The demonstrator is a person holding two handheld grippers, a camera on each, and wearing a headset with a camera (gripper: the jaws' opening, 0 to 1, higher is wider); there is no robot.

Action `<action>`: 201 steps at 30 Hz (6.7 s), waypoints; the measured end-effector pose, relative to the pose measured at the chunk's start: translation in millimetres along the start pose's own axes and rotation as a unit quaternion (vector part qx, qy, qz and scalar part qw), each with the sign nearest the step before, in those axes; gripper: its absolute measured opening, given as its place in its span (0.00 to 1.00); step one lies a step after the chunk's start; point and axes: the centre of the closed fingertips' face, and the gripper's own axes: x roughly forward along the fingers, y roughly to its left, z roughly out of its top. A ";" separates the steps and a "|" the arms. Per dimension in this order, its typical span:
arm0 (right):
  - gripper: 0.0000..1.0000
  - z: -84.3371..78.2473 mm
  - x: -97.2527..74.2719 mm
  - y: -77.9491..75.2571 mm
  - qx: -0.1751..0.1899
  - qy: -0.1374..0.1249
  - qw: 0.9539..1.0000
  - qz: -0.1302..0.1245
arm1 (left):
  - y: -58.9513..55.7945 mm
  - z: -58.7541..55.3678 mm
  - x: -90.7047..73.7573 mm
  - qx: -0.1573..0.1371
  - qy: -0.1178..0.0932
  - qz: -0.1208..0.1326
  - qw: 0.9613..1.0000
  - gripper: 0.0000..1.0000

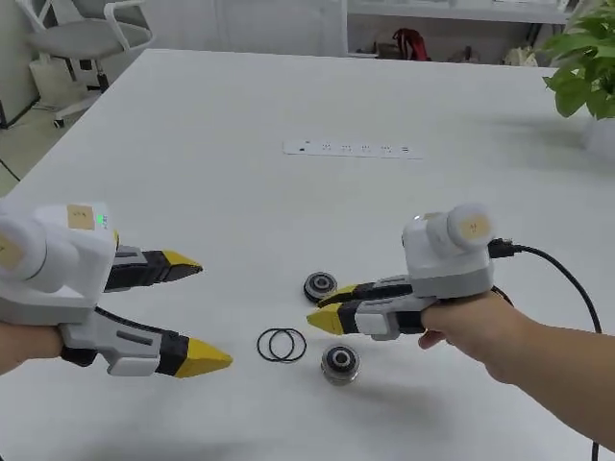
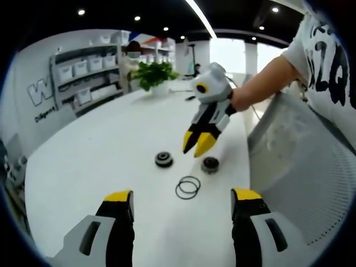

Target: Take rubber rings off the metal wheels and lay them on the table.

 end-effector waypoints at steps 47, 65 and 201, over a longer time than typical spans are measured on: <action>0.35 2.5 -54.3 -36.6 -0.024 -0.031 0.997 -0.073 | 26.9 1.9 12.2 -0.010 0.005 0.021 1.000 0.72; 0.38 -3.0 -56.5 -56.6 -0.049 -0.021 0.993 -0.106 | 36.1 3.2 26.2 -0.017 0.008 0.021 1.000 0.72; 0.33 -15.4 4.4 -71.1 -0.090 -0.002 0.993 -0.080 | 36.3 14.0 131.2 -0.027 0.018 -0.040 0.999 0.45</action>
